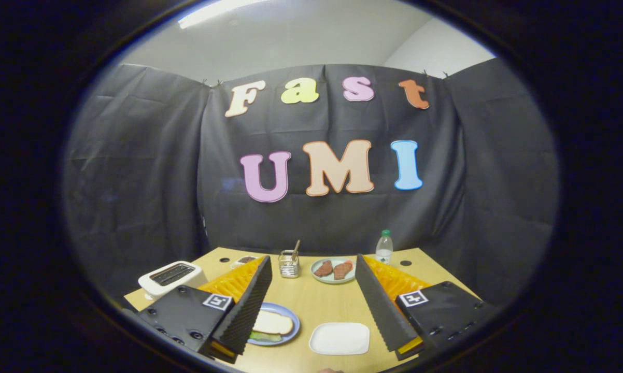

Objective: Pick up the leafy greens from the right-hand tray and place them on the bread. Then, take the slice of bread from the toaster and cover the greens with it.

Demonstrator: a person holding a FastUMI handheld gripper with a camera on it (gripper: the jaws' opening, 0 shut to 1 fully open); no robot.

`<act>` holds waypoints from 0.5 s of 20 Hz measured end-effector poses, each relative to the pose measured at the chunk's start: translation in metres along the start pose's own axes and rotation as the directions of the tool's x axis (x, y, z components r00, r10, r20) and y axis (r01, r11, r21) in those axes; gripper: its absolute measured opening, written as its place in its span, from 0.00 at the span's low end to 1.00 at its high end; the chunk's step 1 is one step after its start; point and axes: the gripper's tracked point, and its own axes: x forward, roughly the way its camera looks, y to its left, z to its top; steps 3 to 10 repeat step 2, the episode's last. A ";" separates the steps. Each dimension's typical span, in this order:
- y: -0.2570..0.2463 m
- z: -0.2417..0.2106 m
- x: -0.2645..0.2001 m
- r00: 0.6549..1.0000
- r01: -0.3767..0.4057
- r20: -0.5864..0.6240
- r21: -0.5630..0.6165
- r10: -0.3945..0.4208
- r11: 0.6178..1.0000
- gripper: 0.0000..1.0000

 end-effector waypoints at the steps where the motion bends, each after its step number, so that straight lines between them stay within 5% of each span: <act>1: -0.001 0.001 -0.001 1.000 0.006 0.003 -0.003 -0.006 1.000 1.00; 10: -0.003 0.002 -0.001 1.000 0.014 0.011 -0.005 -0.013 1.000 1.00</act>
